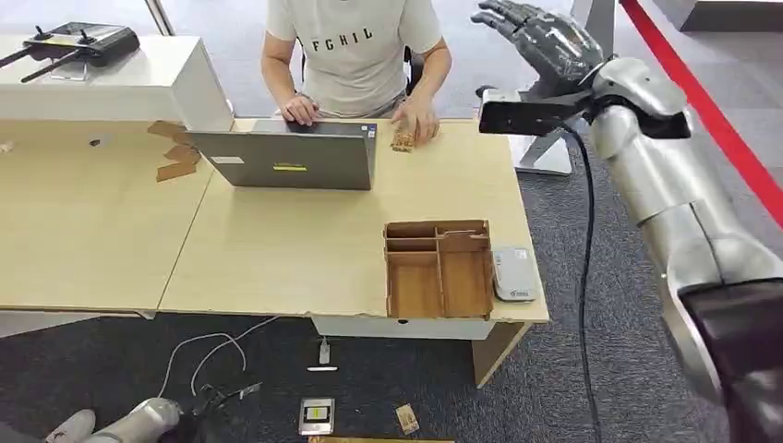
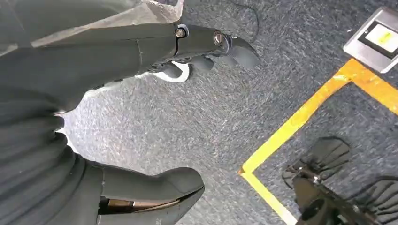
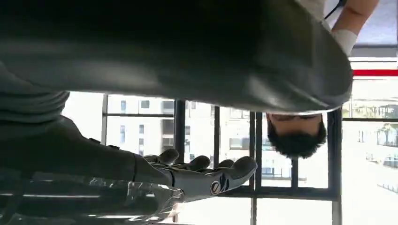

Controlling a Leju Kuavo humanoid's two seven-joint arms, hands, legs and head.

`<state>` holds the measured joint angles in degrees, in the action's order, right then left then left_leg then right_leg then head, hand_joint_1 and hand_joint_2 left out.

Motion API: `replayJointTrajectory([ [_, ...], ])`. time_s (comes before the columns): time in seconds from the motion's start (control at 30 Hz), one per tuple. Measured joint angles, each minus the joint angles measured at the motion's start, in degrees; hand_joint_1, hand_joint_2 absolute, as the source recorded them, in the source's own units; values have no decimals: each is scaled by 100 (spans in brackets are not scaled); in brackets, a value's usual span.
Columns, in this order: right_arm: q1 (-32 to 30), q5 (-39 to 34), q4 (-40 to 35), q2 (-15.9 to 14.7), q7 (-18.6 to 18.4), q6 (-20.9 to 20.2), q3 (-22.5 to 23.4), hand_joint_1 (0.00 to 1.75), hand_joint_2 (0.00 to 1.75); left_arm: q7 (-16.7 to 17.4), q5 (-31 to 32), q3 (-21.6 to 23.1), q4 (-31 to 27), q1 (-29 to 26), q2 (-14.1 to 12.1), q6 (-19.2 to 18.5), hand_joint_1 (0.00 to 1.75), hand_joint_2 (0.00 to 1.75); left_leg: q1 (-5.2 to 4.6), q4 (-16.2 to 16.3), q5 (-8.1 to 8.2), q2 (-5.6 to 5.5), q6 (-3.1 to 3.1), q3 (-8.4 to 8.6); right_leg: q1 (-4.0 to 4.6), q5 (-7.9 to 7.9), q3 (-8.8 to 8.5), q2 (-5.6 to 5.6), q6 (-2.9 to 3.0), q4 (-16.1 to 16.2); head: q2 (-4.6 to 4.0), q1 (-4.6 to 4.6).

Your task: Pass the card to the sensor for recognition and then transmit it.

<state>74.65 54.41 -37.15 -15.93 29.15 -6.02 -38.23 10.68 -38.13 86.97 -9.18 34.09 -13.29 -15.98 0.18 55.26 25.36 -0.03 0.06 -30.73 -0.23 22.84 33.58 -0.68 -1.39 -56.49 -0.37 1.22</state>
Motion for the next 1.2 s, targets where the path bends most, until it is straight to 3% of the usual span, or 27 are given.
replayJointTrajectory([
  [0.1,842,214,519,-74,-565,-451,-214,0,0,-244,572,13,-17,205,24,74,0,175,-3,5,-15,-16,9,-39,-3,-7,31,-17,-9,-1,0,0],
  [0.17,1419,216,796,-168,-714,-640,-275,0,0,-321,708,15,-42,321,33,79,0,175,-3,4,-16,-24,9,-56,-4,-7,36,-30,-9,-1,0,2],
  [0.27,2021,83,1073,-262,-1072,-691,-321,0,0,-435,941,17,-46,392,37,81,0,175,-3,7,-14,-15,11,-50,-3,-12,37,-17,-10,1,0,-2],
  [0.43,2577,-828,1340,-422,-1626,424,-163,0,0,-612,1302,17,-46,441,44,122,0,175,-9,9,-10,-13,13,-51,-10,-12,42,-15,-11,7,0,-2],
  [0.47,2699,-1193,1403,-448,-1626,795,-30,0,0,-647,1366,20,-46,449,44,122,0,175,-9,9,-10,-10,13,-52,-9,-12,42,-15,-11,6,0,-2],
  [0.6,2827,-1823,1528,-408,-1353,1373,357,0,0,-677,1416,20,-48,469,59,122,0,175,-7,4,-10,5,13,-48,-9,-13,34,-2,-10,4,0,-2],
  [0.73,2701,-1551,1617,-192,-1217,782,503,0,0,-601,1416,4,-52,493,68,109,0,175,-6,3,-10,49,11,-27,-8,-26,32,38,-5,4,0,-4],
  [0.87,2326,-946,1630,-33,-673,-193,470,0,0,-428,1481,-42,-59,498,114,118,0,175,0,4,-21,45,9,-25,-1,-35,25,36,-5,2,0,-4],
  [0.97,1970,-772,1547,64,-550,-826,398,0,0,-397,1551,-81,-59,482,114,227,0,175,2,4,-24,46,6,-25,0,-41,26,36,-2,0,0,-2],
  [1.07,1648,-715,1309,109,-583,-1426,289,0,0,-406,1584,-168,-59,414,77,356,0,175,2,4,-24,45,6,-26,1,-41,26,37,-2,-1,0,-2],
  [1.2,1148,-1138,589,9,-1050,-2407,105,0,0,-461,1770,-343,-59,276,-24,417,0,175,2,5,-24,43,6,-26,2,-37,31,36,-4,1,0,-2],
])
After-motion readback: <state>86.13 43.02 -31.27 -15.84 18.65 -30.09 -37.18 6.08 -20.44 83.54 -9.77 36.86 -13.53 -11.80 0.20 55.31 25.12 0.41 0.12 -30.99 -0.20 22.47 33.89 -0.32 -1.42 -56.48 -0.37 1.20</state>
